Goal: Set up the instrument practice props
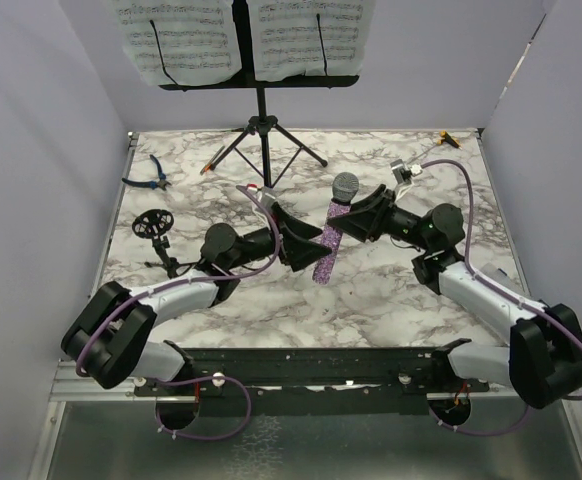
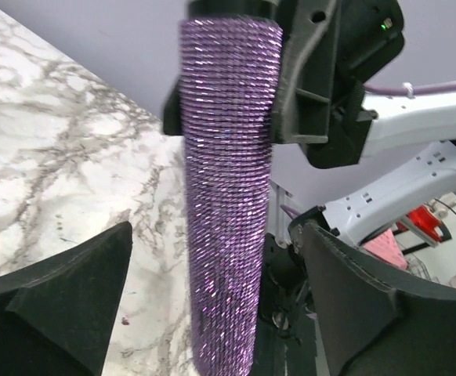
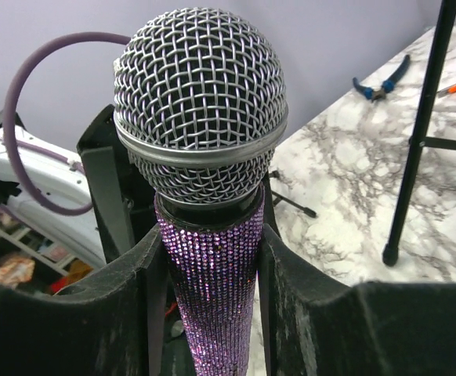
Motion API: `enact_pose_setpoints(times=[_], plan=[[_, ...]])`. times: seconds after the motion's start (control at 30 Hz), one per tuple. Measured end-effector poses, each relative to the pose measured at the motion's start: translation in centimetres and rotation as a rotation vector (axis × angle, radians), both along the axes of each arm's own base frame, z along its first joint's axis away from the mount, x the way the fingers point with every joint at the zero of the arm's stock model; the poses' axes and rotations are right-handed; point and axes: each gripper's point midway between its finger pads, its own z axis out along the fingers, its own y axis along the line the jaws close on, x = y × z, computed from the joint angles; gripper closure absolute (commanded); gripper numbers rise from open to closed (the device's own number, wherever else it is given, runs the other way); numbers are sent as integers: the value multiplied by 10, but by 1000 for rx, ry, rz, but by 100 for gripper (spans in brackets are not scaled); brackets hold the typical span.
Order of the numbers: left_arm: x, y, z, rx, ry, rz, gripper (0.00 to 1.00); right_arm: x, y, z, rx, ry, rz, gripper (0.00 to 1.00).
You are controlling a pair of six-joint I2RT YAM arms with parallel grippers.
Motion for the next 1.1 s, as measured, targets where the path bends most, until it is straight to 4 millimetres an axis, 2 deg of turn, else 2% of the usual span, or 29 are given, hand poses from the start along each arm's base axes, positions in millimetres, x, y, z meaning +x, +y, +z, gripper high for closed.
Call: enact_pose_setpoints(times=[0.2,0.33,0.47,0.57,0.67,0.77,0.87,1.0,1.1], plan=[[26,33,9,-22,7,115,2,-1,-9,5,-68,-67,-75,100],[57,68,8,4,48,272,1,2,-12,-2,-109,-67,-104,100],[89,97,1,136,114,482,1,5,-13,-12,-144,-50,-116,100],[106,119,8,229,122,636,1,6,-13,-16,-163,-46,-118,100],[117,156,16,335,137,845,1,7,-13,-18,-179,-50,-120,100],[118,200,17,432,176,1058,1,9,-14,-16,-186,-60,-127,100],[109,244,14,531,213,1259,1,10,-14,-17,-186,-59,-131,100],[89,292,0,671,261,1459,1,12,-13,-20,-190,-50,-130,100],[77,316,-13,783,301,1546,1,14,-12,-26,-199,-34,-129,100]])
